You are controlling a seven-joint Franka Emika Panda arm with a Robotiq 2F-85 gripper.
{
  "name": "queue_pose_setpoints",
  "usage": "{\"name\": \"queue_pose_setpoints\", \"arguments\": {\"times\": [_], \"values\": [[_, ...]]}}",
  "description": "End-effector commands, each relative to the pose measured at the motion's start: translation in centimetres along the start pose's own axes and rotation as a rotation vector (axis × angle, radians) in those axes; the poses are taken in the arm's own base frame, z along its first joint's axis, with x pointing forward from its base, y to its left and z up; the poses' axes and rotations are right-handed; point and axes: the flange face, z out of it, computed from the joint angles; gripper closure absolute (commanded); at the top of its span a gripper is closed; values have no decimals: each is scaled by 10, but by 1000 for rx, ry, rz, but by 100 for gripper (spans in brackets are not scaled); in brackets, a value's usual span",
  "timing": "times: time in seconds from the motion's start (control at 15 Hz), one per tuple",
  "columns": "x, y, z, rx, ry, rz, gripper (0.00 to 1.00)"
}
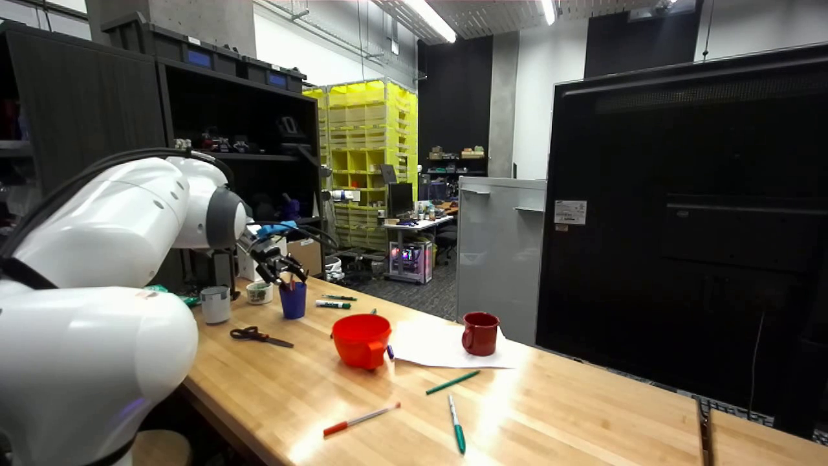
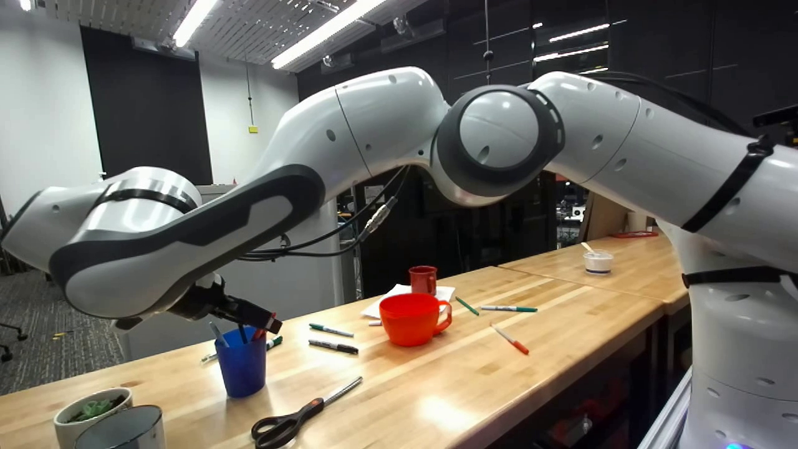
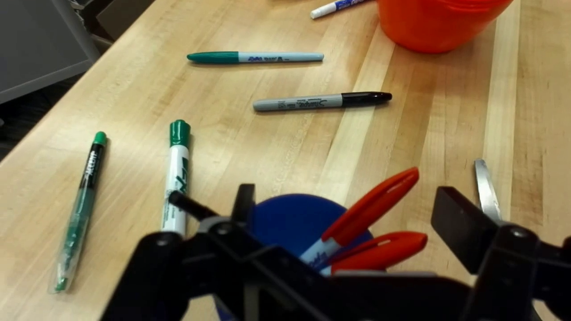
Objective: Put the orange pen inside the blue cup
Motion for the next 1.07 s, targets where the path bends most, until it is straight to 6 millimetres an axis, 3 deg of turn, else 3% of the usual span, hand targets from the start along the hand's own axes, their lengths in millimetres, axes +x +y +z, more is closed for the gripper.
{"name": "queue_pose_setpoints", "arguments": {"times": [0.0,0.33,0.6,0.73,1.0], "values": [[-19,7,-19,-33,59,26,0],[-63,22,-41,-98,183,145,0],[-119,36,-47,-101,351,300,0],[-150,40,-37,-81,428,391,0],[-196,47,8,-17,545,600,0]]}}
